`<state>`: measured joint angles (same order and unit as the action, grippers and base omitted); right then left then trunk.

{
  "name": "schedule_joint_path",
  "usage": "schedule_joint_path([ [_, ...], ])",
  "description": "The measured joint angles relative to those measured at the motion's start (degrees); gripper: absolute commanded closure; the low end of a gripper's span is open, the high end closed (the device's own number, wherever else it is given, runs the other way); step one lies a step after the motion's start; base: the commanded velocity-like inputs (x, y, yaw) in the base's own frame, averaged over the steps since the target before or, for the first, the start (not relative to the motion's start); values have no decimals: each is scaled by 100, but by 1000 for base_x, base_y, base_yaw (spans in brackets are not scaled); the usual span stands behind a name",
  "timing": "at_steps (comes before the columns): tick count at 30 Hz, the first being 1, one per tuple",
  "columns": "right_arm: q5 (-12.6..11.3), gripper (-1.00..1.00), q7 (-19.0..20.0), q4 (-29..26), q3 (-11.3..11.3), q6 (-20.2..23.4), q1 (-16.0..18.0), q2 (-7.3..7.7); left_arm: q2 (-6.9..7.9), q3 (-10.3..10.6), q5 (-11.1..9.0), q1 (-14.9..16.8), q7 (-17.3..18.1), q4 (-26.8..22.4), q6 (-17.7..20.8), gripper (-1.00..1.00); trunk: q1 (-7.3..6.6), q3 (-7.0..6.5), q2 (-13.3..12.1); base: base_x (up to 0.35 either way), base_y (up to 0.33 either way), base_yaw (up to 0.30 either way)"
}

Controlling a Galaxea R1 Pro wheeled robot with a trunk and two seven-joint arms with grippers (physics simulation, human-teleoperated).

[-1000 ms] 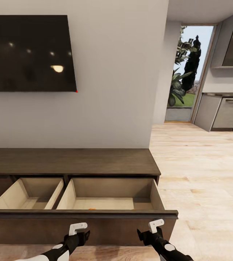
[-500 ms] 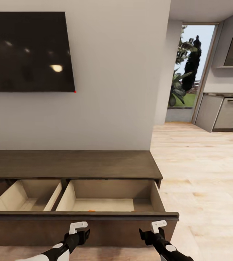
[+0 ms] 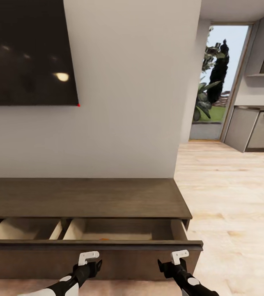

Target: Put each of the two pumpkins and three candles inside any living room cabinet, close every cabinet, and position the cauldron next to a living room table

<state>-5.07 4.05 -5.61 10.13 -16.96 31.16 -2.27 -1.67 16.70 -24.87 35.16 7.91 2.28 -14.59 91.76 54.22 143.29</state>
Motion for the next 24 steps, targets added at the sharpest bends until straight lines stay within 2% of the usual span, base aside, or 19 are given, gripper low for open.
schedule_joint_path([
  [17, 2, -100, 18, 39, 8, 0, -3, 5, 0, 0, 0, 0, 0, 0, 1, -100, 0, 1, 1, 334, 0, 0],
  [19, -4, -100, 5, 167, -8, 0, -43, 7, 5, 41, 31, -26, 1, -6, -1, -100, -2, 2, 3, 164, 0, 0],
  [20, 1, -100, 0, 236, -12, 0, -29, 8, 5, 133, 40, -27, 7, 27, -1, -100, -1, 2, 1, 57, 0, 0],
  [24, -4, -100, -1, 240, -36, 0, -40, 5, 9, 132, 49, -54, 6, 7, -2, -100, -1, 2, 1, 12, 0, 0],
])
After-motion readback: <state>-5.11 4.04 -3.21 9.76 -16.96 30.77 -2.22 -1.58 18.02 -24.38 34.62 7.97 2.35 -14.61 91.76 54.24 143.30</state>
